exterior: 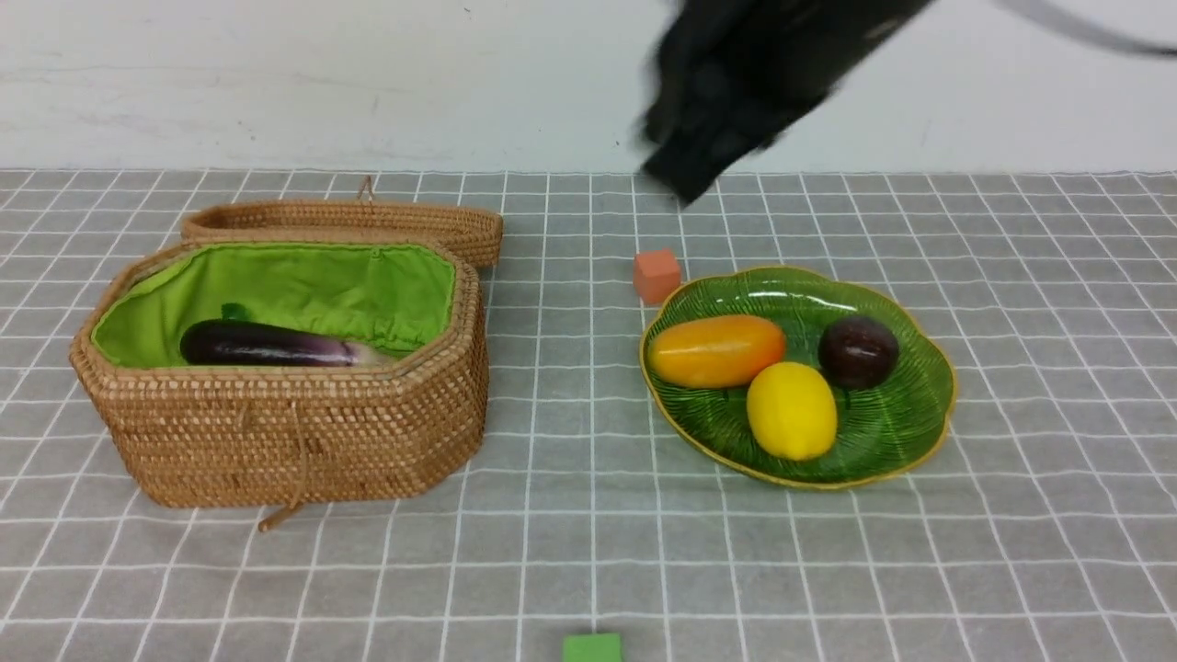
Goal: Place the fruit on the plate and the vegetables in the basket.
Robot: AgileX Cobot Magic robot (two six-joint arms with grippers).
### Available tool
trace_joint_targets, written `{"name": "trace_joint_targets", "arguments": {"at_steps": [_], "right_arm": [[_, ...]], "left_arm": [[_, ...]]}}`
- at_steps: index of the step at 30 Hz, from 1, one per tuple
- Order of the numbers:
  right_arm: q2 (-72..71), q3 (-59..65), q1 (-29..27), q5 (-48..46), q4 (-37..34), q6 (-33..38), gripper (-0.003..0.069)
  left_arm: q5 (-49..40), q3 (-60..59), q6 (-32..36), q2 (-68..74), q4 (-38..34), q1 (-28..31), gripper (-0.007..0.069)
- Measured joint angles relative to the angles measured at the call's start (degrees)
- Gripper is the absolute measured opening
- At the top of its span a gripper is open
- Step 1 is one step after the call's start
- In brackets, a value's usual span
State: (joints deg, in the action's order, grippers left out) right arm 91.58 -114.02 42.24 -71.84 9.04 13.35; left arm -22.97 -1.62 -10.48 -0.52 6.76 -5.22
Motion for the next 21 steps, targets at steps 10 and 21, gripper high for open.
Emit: {"name": "trace_joint_targets", "arguments": {"at_steps": [10, 21], "right_arm": [[-18.69, 25.56, 0.0, -0.36, 10.12, -18.62, -0.0018], [-21.62, 46.23, 0.0, 0.08, 8.71, -27.73, -0.001]], "left_arm": [[0.0, 0.0, 0.0, 0.0, 0.0, 0.0, 0.0144], [0.06, 0.0, 0.0, 0.0, 0.0, 0.0, 0.0144]]}}
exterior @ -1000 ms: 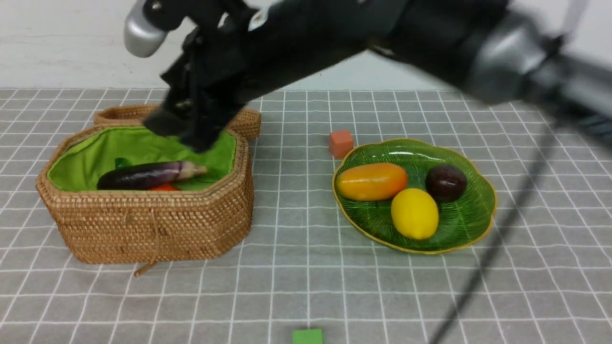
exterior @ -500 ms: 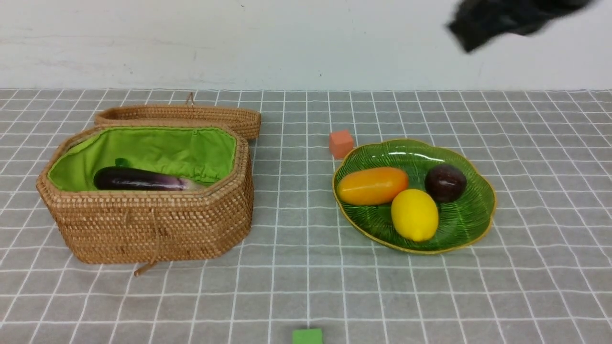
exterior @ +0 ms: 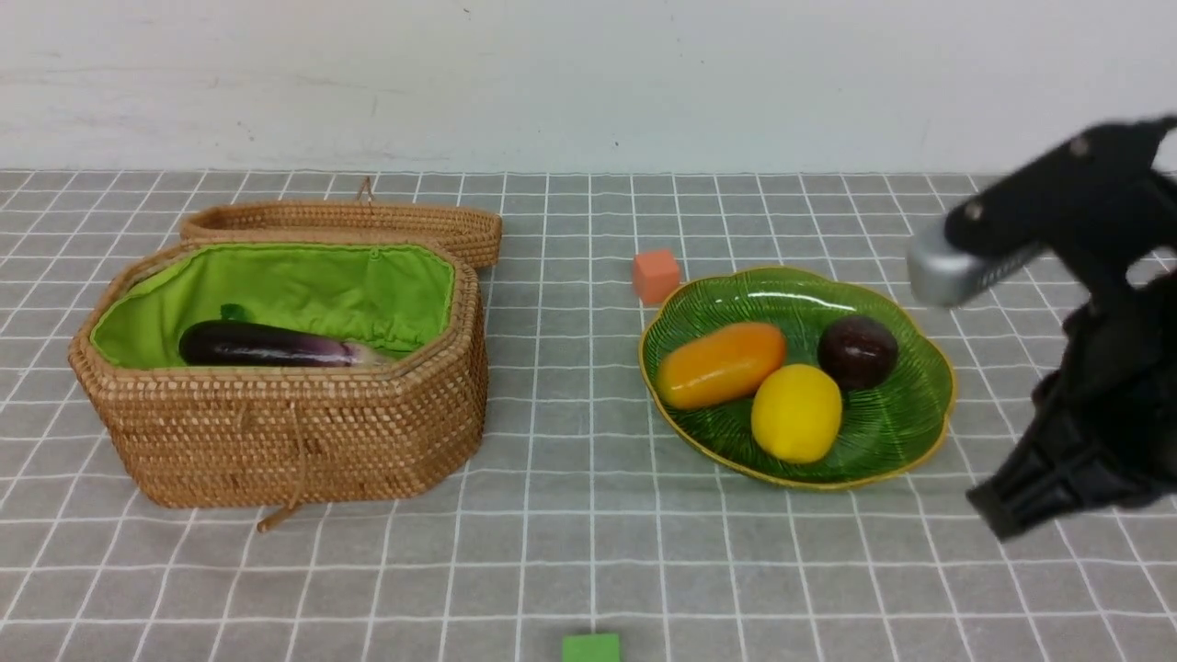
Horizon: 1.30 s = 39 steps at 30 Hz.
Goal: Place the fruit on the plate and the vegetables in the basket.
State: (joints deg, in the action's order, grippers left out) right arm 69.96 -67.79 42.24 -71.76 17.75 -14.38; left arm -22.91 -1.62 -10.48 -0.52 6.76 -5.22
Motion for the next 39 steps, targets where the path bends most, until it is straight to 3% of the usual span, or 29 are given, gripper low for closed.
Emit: {"name": "trace_joint_targets", "arguments": {"at_steps": [9, 13, 15, 21, 30, 35, 39], "right_arm": [[-1.89, 1.27, -0.58, 0.44, 0.46, 1.04, -0.0007], [-8.32, 1.95, -6.69, 7.41, 1.59, 0.61, -0.0004], [-13.69, 4.13, -12.52, 14.27, 0.56, -1.71, -0.0002], [-37.82, 27.17, -29.7, 33.4, -1.63, -7.35, 0.0003], [-64.24, 62.61, -37.98, 52.62, 0.89, -9.92, 0.0006], [-69.67, 68.92, -40.68, 52.35, -1.67, -10.11, 0.0014], [-70.59, 69.05, -41.07, 50.7, -6.06, -2.37, 0.002]], "left_arm": [[0.0, 0.0, 0.0, 0.0, 0.0, 0.0, 0.0144], [0.0, 0.0, 0.0, 0.0, 0.0, 0.0, 0.0146], [0.0, 0.0, 0.0, 0.0, 0.0, 0.0, 0.0147], [0.0, 0.0, 0.0, 0.0, 0.0, 0.0, 0.0151], [0.0, 0.0, 0.0, 0.0, 0.0, 0.0, 0.0155], [0.0, 0.0, 0.0, 0.0, 0.0, 0.0, 0.016], [0.0, 0.0, 0.0, 0.0, 0.0, 0.0, 0.0165]]}}
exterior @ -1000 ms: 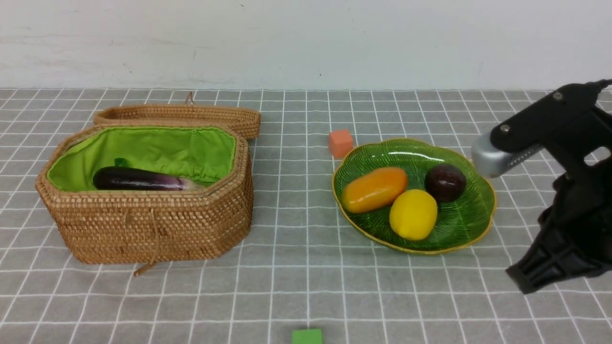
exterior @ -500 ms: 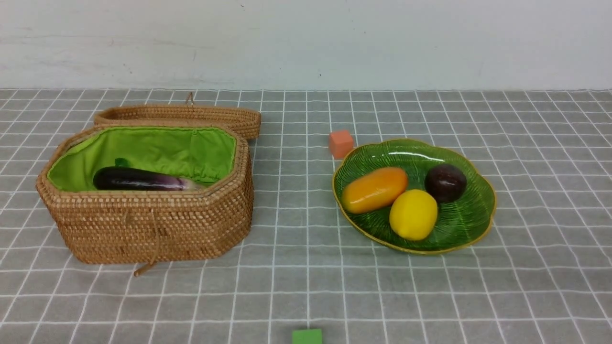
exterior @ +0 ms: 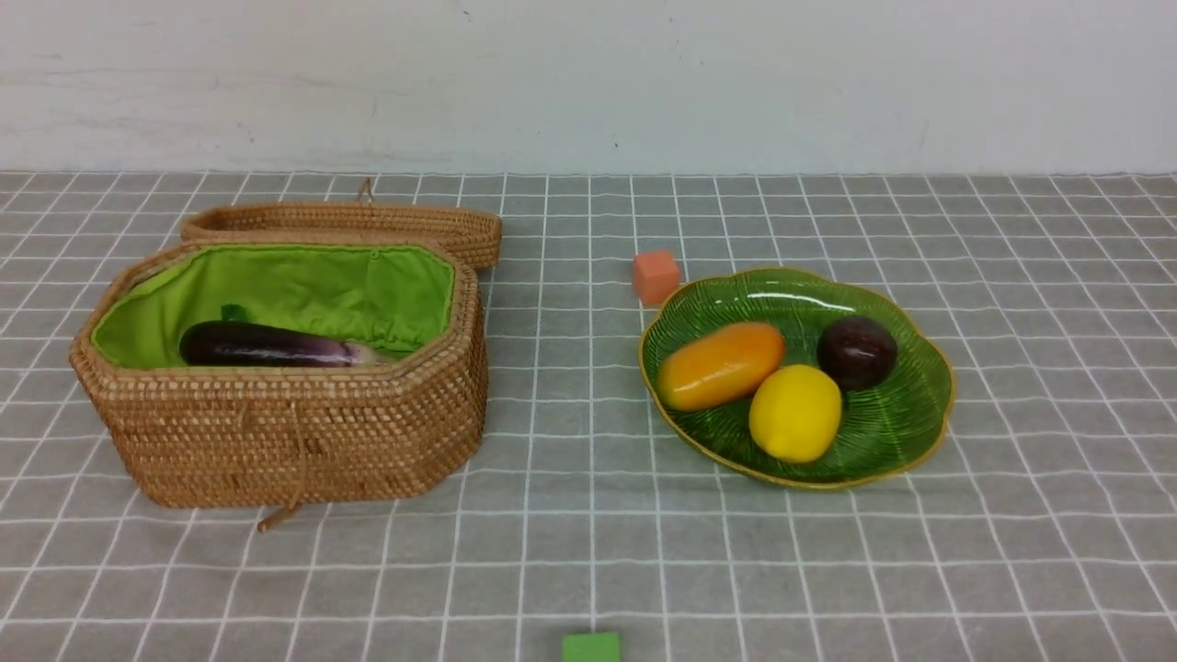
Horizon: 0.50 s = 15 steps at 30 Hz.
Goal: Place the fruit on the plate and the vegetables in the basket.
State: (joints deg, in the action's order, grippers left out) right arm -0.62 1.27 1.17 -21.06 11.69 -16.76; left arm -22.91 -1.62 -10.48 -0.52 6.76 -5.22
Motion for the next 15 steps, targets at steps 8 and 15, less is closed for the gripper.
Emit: {"name": "trace_joint_targets", "arguments": {"at_steps": [8, 15], "right_arm": [[0.0, -0.04, -1.66, 0.0, -9.5, 11.14, 0.0029], [0.0, -0.11, -1.67, 0.0, -10.25, 11.88, 0.0041]], "left_arm": [[0.0, 0.0, 0.0, 0.0, 0.0, 0.0, 0.0174], [0.0, 0.0, 0.0, 0.0, 0.0, 0.0, 0.0181]]}}
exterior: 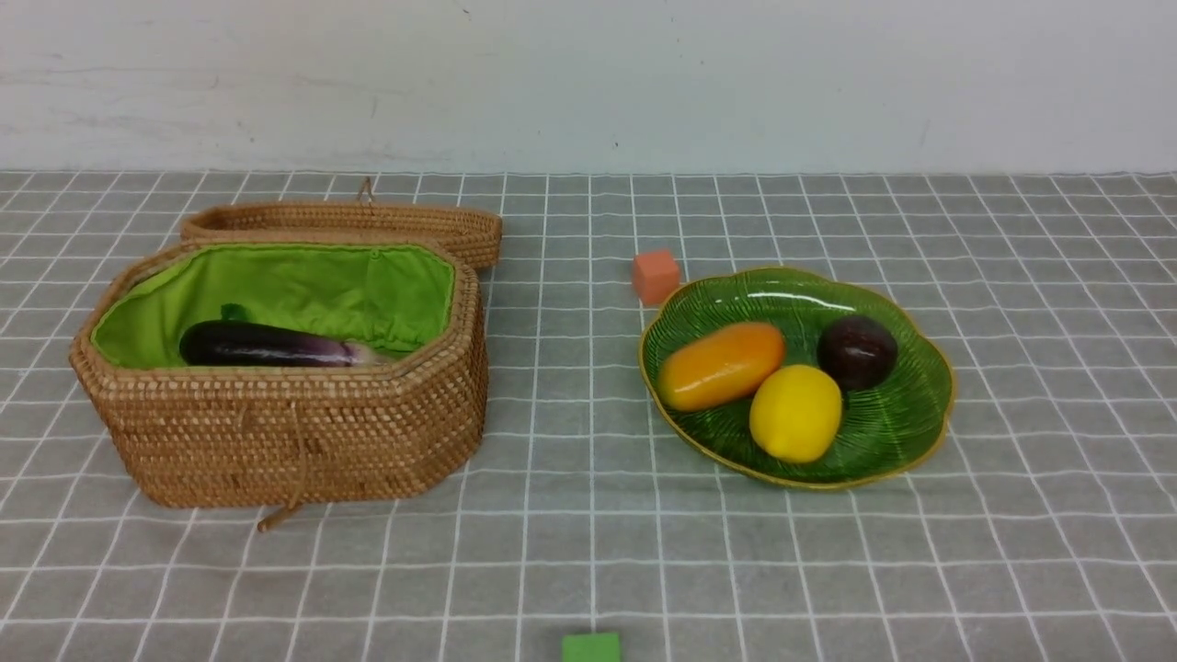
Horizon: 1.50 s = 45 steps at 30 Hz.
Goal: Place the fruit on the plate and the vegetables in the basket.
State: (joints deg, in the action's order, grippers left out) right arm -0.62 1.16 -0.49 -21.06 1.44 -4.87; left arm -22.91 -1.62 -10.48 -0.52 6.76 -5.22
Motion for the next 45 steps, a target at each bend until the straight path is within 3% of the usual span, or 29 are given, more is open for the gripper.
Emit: {"name": "trace_joint_targets", "arguments": {"at_steps": [45], "right_arm": [[0.0, 0.0, 0.0, -0.11, -0.36, 0.04, 0.0051]], "left_arm": [[0.0, 0.0, 0.0, 0.0, 0.0, 0.0, 0.0218]]}}
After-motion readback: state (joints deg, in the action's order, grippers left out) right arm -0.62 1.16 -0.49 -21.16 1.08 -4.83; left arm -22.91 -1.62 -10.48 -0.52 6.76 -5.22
